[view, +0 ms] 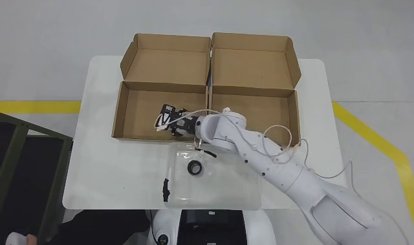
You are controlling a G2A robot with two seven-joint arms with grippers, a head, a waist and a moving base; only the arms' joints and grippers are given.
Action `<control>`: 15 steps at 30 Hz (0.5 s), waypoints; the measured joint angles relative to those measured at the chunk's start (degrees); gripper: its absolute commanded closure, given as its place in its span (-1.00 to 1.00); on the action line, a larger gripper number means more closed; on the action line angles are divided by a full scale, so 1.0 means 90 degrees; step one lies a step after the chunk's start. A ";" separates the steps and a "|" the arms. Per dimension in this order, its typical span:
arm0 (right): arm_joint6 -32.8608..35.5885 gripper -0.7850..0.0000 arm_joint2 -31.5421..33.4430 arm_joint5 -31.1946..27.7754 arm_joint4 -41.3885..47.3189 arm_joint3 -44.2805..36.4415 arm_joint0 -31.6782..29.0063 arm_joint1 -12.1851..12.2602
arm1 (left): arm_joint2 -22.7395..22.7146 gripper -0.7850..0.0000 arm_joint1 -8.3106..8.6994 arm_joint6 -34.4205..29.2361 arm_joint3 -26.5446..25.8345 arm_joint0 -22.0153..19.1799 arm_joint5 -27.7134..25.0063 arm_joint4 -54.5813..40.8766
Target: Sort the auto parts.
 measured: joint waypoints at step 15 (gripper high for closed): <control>0.0043 0.33 0.0017 -0.0080 -0.0097 0.0793 0.0198 -0.0331 | 0.0000 -1.00 0.0000 0.0000 0.0000 0.0000 0.0000 0.0000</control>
